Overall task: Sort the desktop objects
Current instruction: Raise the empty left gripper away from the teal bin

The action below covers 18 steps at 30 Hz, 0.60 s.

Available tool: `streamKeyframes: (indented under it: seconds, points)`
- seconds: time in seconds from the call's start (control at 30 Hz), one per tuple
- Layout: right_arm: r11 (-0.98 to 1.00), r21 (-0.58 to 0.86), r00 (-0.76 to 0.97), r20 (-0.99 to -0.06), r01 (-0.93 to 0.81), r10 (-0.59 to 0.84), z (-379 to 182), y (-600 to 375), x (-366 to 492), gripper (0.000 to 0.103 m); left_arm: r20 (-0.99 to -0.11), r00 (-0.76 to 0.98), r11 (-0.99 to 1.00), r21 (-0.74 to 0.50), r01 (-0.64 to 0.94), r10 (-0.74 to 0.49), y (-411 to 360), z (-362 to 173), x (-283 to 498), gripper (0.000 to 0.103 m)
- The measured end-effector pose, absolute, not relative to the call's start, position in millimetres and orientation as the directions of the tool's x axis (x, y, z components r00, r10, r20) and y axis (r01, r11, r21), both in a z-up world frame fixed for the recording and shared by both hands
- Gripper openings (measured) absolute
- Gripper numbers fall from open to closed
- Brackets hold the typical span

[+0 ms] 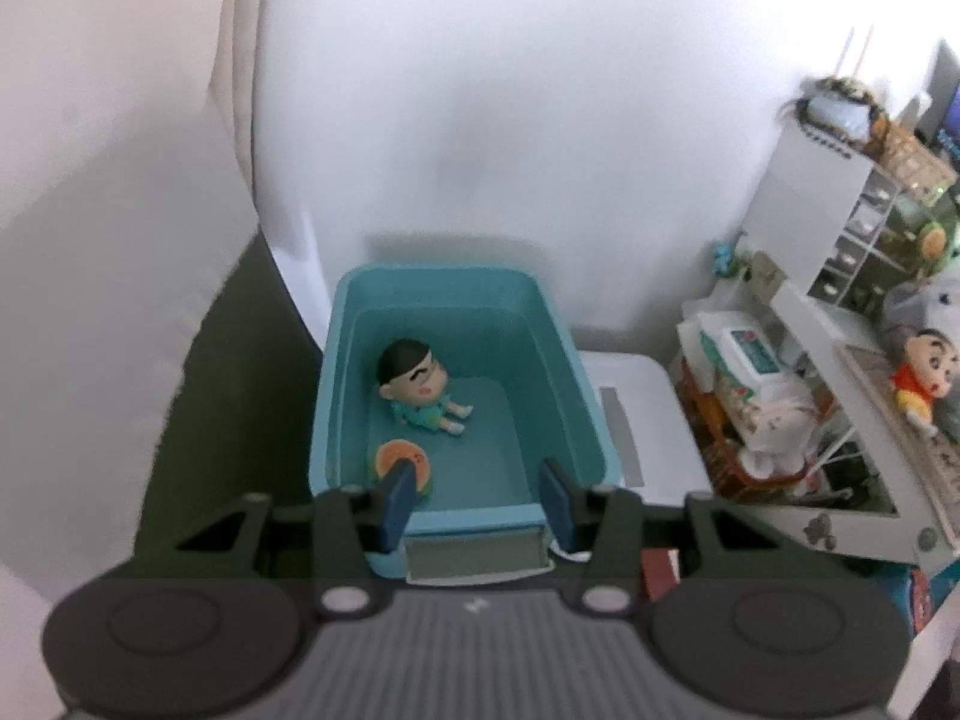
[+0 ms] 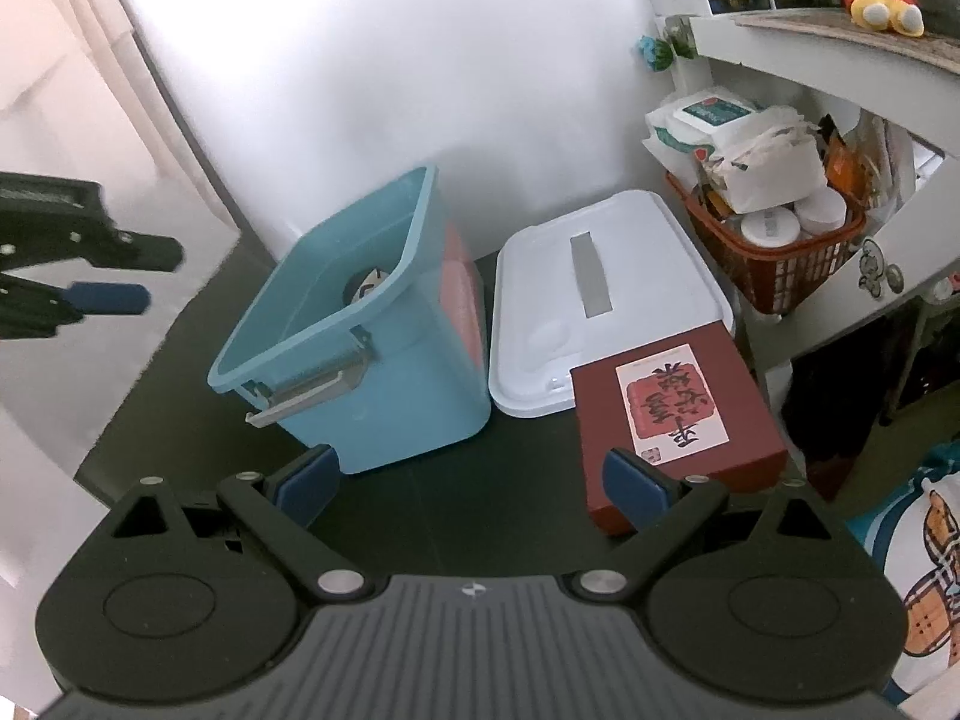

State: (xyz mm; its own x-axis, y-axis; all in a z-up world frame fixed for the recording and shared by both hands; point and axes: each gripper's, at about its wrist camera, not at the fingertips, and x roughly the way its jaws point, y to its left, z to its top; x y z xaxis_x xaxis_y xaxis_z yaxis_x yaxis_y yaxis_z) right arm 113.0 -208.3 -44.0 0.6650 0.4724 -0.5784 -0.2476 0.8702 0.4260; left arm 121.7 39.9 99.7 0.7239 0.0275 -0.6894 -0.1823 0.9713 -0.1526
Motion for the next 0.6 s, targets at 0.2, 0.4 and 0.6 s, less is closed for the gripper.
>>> streamKeyframes:
  seconds: [0.2, 0.4, 0.6]
  points:
    - [0.881, 0.414, 0.689, -0.570, -0.230, 0.448, -42, -215, 112, 0.097, -0.670, 0.742, 0.976, -0.138, -0.171, 0.035, 42, 113, 99, 0.041]
    - [0.893, 0.394, 0.694, -0.582, -0.217, 0.425, -45, -218, 107, 0.097, -0.641, 0.767, 0.972, -0.202, -0.124, -0.035, 44, 111, 79, 0.042]
    - [0.909, 0.348, 0.685, -0.607, -0.228, 0.404, -54, -210, 99, 0.097, -0.618, 0.780, 0.961, -0.260, -0.088, -0.096, 46, 98, 70, 0.042]
